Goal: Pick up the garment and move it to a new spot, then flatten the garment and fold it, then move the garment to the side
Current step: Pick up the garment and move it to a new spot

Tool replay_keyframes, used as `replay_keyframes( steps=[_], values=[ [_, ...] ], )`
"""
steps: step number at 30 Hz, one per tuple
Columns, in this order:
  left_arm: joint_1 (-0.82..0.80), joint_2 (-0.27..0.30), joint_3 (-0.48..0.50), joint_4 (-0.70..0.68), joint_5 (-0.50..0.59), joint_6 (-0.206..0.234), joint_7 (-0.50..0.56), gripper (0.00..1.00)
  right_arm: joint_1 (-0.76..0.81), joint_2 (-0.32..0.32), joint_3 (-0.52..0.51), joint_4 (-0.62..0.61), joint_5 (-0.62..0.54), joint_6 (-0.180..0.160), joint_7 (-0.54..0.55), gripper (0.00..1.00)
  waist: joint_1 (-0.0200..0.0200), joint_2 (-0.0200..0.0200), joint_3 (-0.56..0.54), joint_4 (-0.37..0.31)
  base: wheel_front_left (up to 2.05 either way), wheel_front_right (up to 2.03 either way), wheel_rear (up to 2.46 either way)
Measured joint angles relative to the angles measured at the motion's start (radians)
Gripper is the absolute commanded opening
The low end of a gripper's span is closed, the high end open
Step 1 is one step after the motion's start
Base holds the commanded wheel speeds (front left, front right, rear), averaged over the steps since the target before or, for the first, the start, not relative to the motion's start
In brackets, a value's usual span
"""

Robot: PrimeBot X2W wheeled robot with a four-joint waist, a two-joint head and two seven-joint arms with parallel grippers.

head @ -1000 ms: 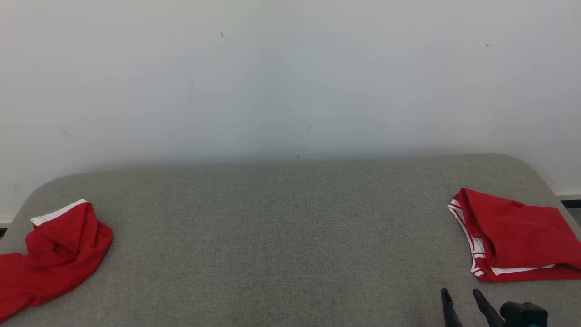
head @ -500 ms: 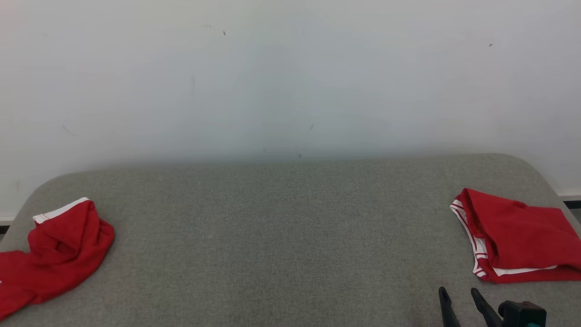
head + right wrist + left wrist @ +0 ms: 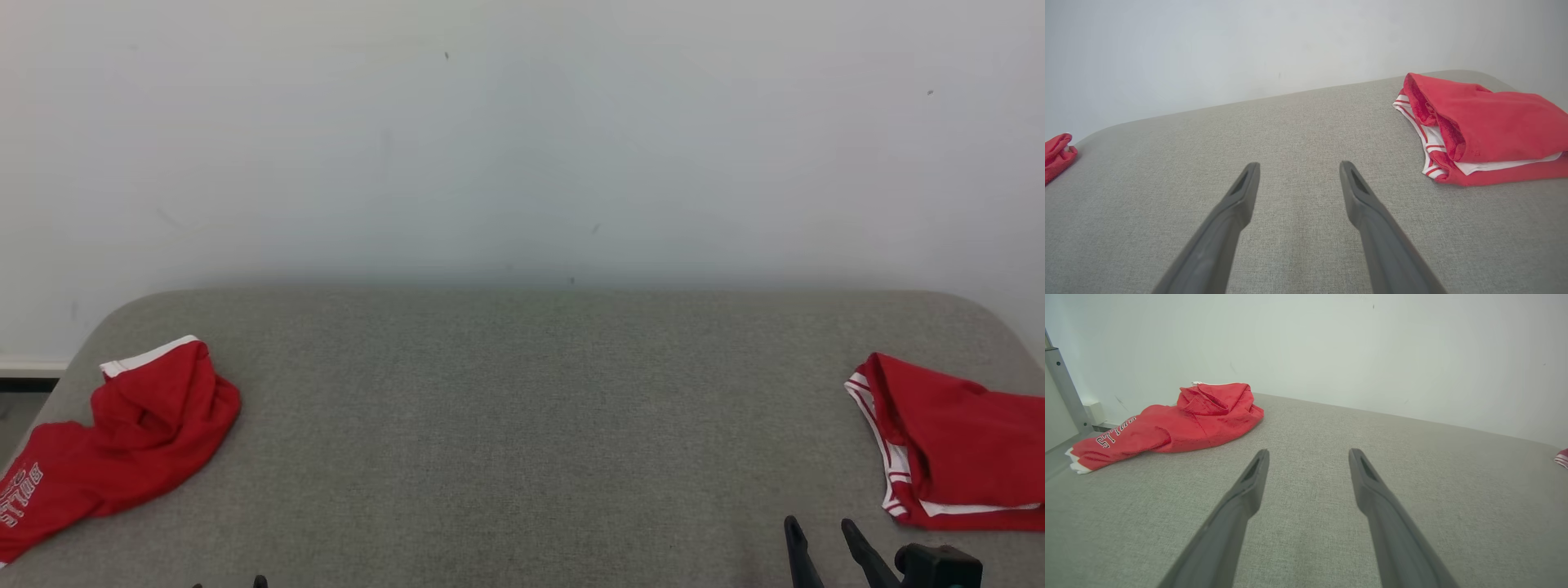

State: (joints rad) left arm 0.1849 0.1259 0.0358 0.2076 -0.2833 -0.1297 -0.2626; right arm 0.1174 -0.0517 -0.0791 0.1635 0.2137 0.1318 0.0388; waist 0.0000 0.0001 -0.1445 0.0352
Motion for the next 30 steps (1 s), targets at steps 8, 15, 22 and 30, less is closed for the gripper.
replay_keyframes(
  steps=[8, 15, 22, 30],
  values=[
    [0.002, 0.016, 0.007, -0.002, 0.009, -0.001, 0.0, 1.0, 0.008, 0.0, 0.002, 0.019, 0.02, 0.0, -0.021, 1.0, 0.0, 0.0, -0.002, 0.093, 0.0, 0.0, 0.0],
    [0.022, 0.035, 0.019, -0.016, 0.028, -0.001, 0.0, 1.0, 0.007, 0.0, 0.032, 0.041, 0.044, 0.0, -0.043, 1.0, 0.0, 0.0, -0.008, 0.235, 0.0, 0.0, 0.0],
    [0.043, 0.016, 0.068, -0.069, 0.028, 0.007, 0.0, 1.0, -0.063, 0.001, 0.092, 0.06, 0.037, 0.0, -0.039, 1.0, 0.0, 0.0, 0.006, 0.355, 0.0, 0.0, 0.0],
    [0.083, -0.025, 0.132, -0.131, 0.029, 0.017, 0.0, 1.0, -0.154, 0.001, 0.154, 0.111, 0.023, 0.0, -0.038, 1.0, 0.0001, 0.0, 0.061, 0.43, 0.0, 0.0, 0.0]
  ],
)
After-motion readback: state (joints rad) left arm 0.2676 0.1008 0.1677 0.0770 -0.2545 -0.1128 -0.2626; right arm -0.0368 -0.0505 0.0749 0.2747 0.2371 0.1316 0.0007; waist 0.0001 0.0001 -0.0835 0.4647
